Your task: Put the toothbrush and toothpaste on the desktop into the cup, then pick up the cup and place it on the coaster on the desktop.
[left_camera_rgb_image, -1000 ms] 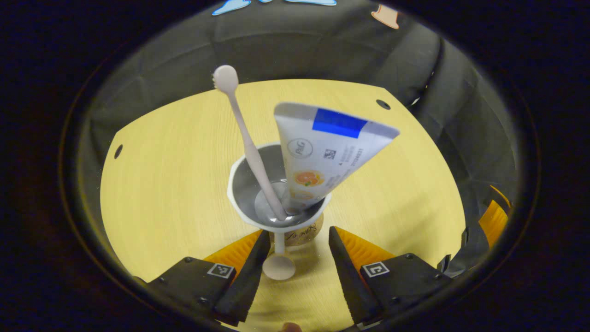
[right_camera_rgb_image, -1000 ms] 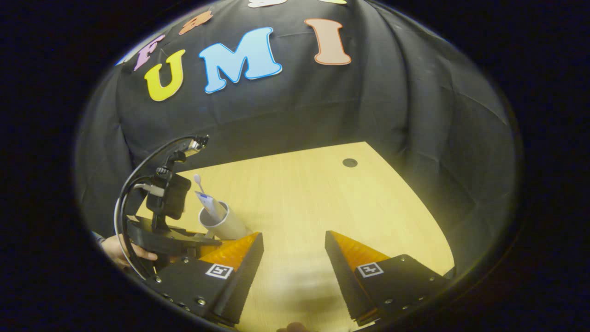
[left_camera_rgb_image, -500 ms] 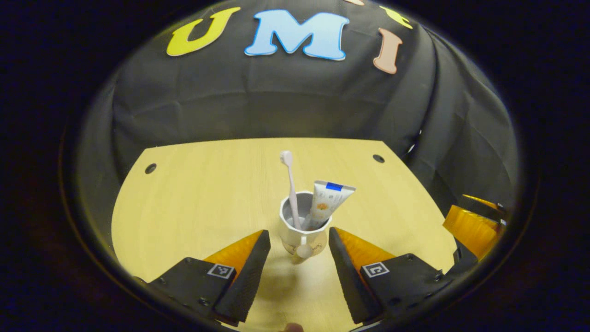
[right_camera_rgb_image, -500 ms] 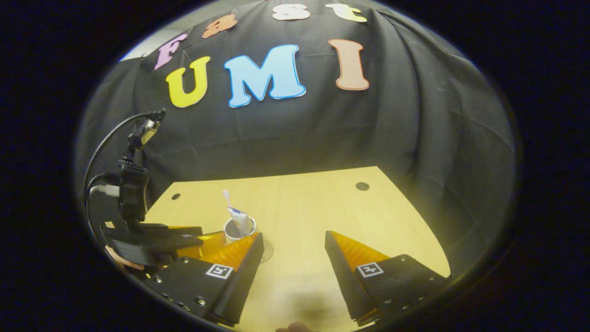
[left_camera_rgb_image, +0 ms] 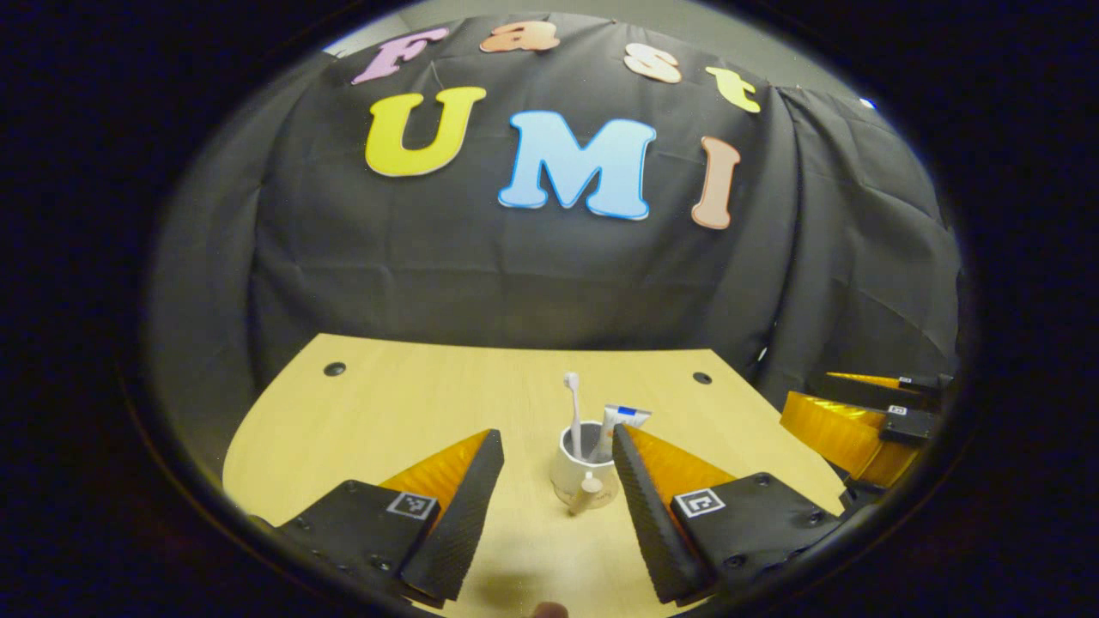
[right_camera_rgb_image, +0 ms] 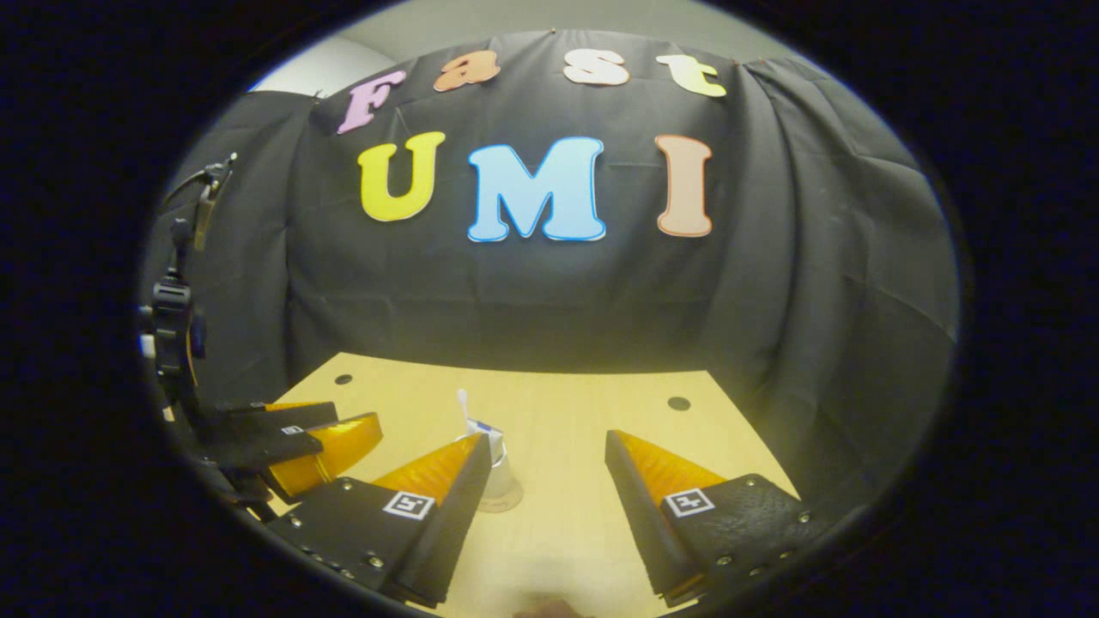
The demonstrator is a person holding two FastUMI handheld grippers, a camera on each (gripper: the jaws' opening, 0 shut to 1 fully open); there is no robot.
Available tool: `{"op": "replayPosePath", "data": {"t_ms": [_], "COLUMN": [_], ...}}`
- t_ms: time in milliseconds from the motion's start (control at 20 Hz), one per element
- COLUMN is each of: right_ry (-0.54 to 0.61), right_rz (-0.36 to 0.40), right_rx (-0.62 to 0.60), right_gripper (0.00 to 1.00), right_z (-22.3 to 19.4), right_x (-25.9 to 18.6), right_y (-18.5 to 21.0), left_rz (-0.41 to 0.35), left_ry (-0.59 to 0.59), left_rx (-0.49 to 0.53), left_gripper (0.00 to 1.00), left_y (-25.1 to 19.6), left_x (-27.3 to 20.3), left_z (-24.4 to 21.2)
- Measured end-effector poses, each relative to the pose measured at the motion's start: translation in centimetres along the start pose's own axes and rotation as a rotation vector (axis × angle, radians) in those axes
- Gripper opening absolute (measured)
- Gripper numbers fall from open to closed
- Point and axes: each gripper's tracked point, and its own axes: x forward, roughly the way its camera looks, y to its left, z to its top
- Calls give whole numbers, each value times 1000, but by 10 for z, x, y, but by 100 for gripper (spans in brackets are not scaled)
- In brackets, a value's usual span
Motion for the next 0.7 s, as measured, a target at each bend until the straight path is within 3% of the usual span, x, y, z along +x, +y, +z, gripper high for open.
{"op": "replayPosePath", "data": {"t_ms": [400, 700], "right_ry": [-160, -235], "right_rz": [17, 83], "right_rx": [-109, -140], "right_gripper": [82, 81], "right_z": [23, 27], "right_x": [-15, -13], "right_y": [5, 11], "left_rz": [98, 208], "left_ry": [-258, -306], "left_rx": [-25, 6], "left_gripper": [85, 84], "left_y": [19, 16], "left_x": [-53, -86], "left_z": [45, 18]}}
